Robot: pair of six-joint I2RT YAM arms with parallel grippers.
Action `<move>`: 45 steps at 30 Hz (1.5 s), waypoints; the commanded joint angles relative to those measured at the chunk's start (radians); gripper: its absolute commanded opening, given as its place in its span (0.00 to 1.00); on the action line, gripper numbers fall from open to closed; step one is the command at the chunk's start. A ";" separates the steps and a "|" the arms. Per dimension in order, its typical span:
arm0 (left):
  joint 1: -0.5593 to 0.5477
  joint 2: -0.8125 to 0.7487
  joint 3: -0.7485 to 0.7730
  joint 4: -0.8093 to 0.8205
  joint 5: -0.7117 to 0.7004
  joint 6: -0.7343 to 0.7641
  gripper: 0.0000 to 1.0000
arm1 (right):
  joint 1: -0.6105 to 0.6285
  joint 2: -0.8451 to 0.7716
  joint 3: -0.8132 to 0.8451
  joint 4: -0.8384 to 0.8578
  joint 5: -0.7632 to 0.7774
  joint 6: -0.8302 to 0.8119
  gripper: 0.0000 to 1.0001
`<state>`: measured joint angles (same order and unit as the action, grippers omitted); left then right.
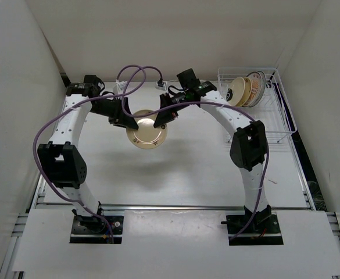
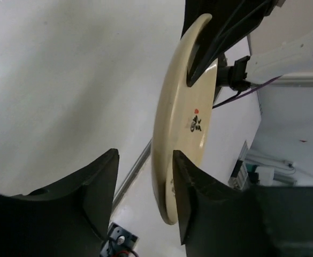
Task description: Unload the plates from the dish rack
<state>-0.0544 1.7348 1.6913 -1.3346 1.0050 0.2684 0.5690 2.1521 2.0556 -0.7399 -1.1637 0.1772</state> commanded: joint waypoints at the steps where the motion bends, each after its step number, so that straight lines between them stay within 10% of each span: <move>1: 0.002 0.003 0.045 0.002 0.012 0.018 0.53 | 0.008 -0.003 0.038 0.062 -0.073 0.019 0.00; 5: 0.002 0.003 0.045 0.002 0.021 0.040 0.14 | 0.008 -0.003 0.038 0.062 -0.064 0.028 0.01; 8: 0.002 -0.006 0.045 0.002 0.021 0.049 0.10 | 0.008 -0.003 0.038 0.062 -0.024 0.028 0.56; 14: 0.002 -0.093 -0.005 0.066 -0.028 0.000 0.10 | -0.024 -0.098 0.038 -0.025 0.288 -0.034 1.00; 23: 0.025 -0.201 -0.019 0.199 -0.140 -0.145 0.10 | -0.230 -0.293 -0.202 -0.098 0.383 -0.180 1.00; 29: 0.241 -0.152 -0.019 0.331 -0.131 -0.303 0.10 | -0.386 -0.397 -0.313 -0.107 0.383 -0.216 1.00; 45: 0.504 0.436 0.275 0.549 0.142 -0.612 0.10 | -0.640 -0.704 -0.475 -0.374 0.211 -0.556 1.00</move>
<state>0.4511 2.1479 1.8881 -0.8570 1.0519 -0.2607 -0.0544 1.4776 1.6131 -1.0092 -0.8822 -0.2699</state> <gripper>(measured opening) 0.222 0.995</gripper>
